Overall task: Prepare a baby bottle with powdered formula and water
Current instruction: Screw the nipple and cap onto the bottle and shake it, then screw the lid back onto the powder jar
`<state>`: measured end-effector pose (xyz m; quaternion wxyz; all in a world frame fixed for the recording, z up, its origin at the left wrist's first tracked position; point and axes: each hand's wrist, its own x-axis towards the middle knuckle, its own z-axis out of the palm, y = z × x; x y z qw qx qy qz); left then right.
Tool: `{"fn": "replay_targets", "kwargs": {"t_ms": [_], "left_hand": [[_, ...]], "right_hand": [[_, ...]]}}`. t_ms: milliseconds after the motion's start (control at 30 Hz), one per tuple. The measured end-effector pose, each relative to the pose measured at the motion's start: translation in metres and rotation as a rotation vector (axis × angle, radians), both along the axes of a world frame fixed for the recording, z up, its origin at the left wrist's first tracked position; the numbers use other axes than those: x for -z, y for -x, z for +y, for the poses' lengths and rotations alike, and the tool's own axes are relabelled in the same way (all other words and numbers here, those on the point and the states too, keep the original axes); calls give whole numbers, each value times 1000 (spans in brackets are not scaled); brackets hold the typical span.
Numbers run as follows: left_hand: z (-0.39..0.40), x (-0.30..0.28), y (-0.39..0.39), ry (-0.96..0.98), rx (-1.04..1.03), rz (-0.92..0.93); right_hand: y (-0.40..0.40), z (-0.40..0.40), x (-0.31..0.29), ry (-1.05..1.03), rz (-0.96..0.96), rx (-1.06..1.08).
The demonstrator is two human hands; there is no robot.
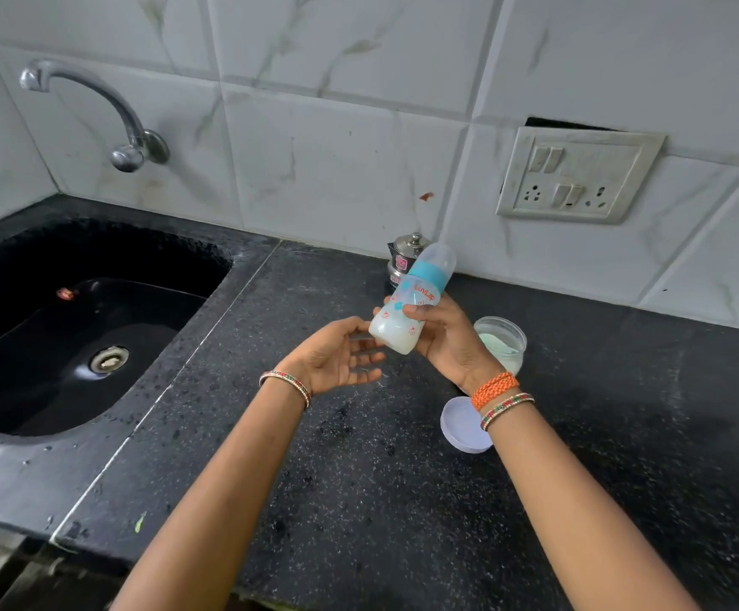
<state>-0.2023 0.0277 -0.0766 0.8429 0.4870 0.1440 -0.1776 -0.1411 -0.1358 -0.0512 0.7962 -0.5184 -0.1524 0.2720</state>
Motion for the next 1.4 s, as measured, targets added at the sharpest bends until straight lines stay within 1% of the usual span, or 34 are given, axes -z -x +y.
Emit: {"fn": "replay_targets", "kwargs": {"t_ms": [100, 167, 233, 300, 400, 433, 533, 600, 667, 767, 867, 933, 1033, 1133, 1200, 1300, 1400], "left_hand": [[-1, 6, 2, 125, 70, 25], [0, 8, 2, 192, 67, 16], [0, 8, 0, 206, 39, -7], [-1, 9, -2, 175, 11, -15], [-2, 14, -7, 75, -26, -42], [-1, 18, -9, 31, -56, -68], [4, 31, -15, -87, -218, -144], [10, 36, -18, -133, -305, -165], [15, 38, -17, -114, -360, -179], [21, 41, -16, -74, -408, -185], [22, 43, -11, -36, -429, -187], [20, 42, -7, -16, -425, -191], [14, 40, 4, -27, -374, -189], [1, 39, 15, -38, -290, -175], [-9, 39, 22, -19, -240, -161], [-26, 38, 26, 24, -199, -141], [-43, 34, 29, 21, -170, -136]], "right_hand": [[1, -1, 0, -25, 36, -28], [1, -2, 1, -27, 53, -36], [-3, -1, 2, 7, 52, -47], [-7, 0, 4, 139, -15, -58], [-11, 1, 9, 452, -225, -51], [-12, 1, 11, 523, -269, -28], [-16, 4, 20, 662, -352, 96], [-22, 9, 29, 774, -429, 154], [-22, 14, 37, 849, -466, 136], [-28, 17, 45, 861, -425, 79], [-23, 17, 41, 898, -404, 92], [-16, 12, 36, 979, -422, 144], [10, -5, 31, 1227, -578, 137], [43, -31, 35, 1480, -783, 28], [60, -46, 39, 1617, -846, -21], [67, -58, 46, 1786, -772, -5], [66, -62, 53, 1815, -605, -32]]}}
